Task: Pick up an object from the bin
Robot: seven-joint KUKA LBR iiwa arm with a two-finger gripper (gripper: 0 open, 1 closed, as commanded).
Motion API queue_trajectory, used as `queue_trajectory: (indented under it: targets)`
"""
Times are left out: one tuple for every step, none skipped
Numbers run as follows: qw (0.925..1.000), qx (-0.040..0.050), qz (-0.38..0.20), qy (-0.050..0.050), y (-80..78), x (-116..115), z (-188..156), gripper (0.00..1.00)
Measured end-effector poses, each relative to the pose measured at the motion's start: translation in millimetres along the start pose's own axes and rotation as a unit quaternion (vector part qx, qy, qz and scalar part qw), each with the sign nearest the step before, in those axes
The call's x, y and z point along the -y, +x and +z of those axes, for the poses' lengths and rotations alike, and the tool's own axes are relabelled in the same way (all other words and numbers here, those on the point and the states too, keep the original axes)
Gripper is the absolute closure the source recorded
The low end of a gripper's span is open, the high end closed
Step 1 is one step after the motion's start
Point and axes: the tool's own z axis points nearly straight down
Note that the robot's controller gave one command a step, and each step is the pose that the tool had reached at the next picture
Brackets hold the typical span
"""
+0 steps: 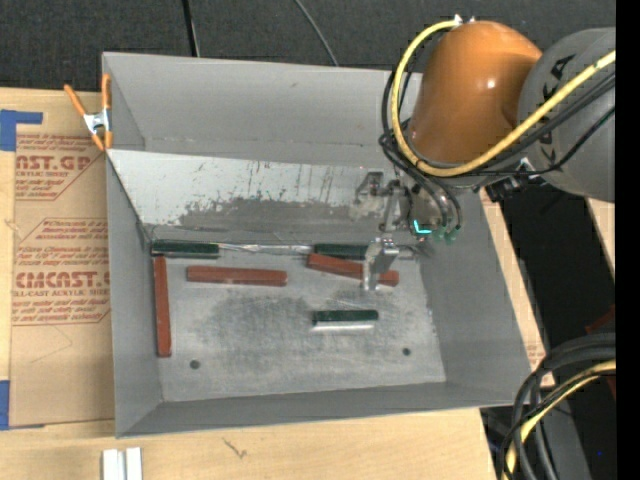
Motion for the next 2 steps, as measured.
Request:
queue_trajectory:
  targets:
    - [1.0000, 0.0040, 0.000, 0.000, -1.3, 0, -5, 0.00]
    - [1.0000, 0.0066, 0.004, 0.000, 12.4, 6, 49, 0.00]
